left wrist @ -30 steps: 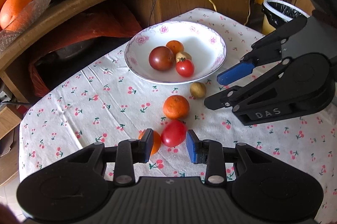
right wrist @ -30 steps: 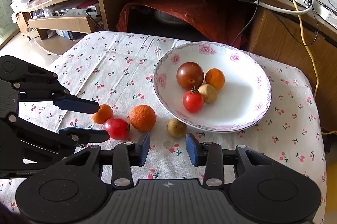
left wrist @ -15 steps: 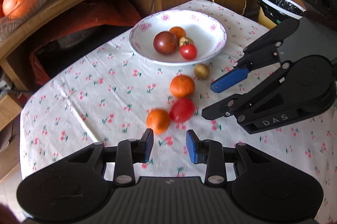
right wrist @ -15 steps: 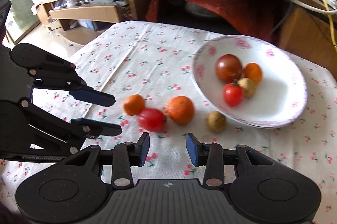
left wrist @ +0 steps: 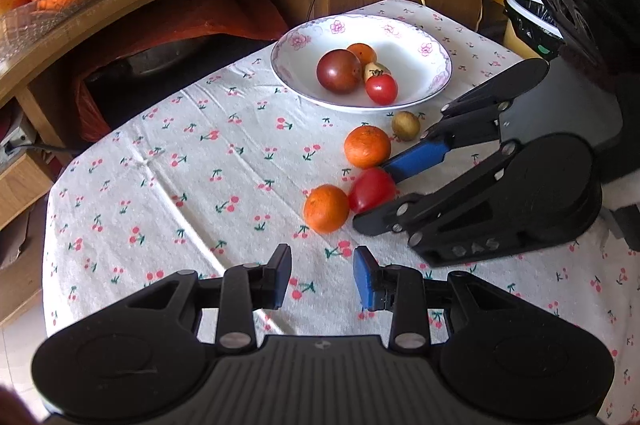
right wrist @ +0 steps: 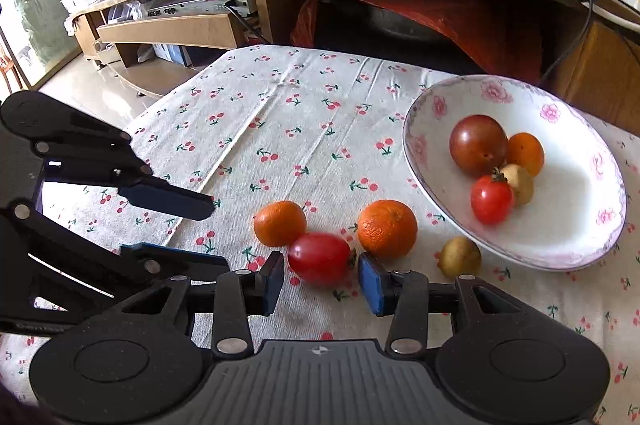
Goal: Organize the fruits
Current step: 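Grasp a cherry tomato with the right tool while the left tool grasps a tangerine, then carry the tangerine and cherry tomato over the white bowl with both tools, then lower both fruits into the bowl and open both tools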
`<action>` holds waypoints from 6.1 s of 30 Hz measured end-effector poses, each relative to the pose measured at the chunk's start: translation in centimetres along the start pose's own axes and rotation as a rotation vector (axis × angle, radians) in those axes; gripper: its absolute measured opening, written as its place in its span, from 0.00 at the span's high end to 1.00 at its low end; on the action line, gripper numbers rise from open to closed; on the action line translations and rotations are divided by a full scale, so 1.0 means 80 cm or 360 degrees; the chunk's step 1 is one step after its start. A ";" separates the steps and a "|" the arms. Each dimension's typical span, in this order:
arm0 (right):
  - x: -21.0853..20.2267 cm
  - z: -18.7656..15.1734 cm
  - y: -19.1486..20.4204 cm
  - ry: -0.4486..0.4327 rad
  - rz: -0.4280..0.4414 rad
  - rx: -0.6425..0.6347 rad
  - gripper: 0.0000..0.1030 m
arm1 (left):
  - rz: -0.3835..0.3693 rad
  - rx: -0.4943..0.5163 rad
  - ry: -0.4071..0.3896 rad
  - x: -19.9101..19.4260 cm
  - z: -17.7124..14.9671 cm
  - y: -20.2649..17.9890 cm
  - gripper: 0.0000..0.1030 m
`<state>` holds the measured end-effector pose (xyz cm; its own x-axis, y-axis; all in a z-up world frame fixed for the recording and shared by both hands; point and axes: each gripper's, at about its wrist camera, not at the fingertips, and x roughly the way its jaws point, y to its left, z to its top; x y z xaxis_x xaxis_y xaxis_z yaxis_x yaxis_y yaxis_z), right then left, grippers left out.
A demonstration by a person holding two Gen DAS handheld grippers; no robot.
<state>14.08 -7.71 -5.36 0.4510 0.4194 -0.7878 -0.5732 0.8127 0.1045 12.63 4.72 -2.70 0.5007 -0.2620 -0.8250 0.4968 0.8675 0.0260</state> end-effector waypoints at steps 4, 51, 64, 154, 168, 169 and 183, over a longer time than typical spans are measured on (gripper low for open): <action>-0.003 -0.002 -0.003 0.0005 0.0001 0.0014 0.71 | 0.0022 0.0037 0.0008 0.012 0.007 -0.002 0.58; -0.086 -0.083 -0.018 0.0257 -0.0314 0.0015 0.71 | -0.0100 0.0158 0.0080 0.019 0.005 -0.091 0.60; -0.087 -0.082 -0.017 0.0250 -0.0306 0.0013 0.72 | -0.0057 0.0151 0.0101 0.019 0.007 -0.097 0.62; -0.035 0.055 -0.115 0.0033 -0.0468 0.0119 0.70 | 0.0227 0.0057 -0.0078 0.089 0.147 -0.039 0.63; -0.018 0.059 -0.128 0.0031 -0.0460 0.0110 0.69 | 0.0224 0.0037 -0.0066 0.105 0.151 -0.032 0.63; -0.017 0.060 -0.128 0.0029 -0.0458 0.0108 0.69 | 0.0221 0.0035 -0.0065 0.106 0.151 -0.031 0.63; -0.014 0.067 -0.132 -0.0011 -0.0466 0.0092 0.68 | 0.0213 0.0006 -0.0082 0.109 0.154 -0.027 0.63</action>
<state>23.30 -14.58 -2.36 0.5961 0.1666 -0.7855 -0.3786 0.9210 -0.0920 24.69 -4.63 -2.95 0.5985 -0.1657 -0.7838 0.4258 0.8945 0.1361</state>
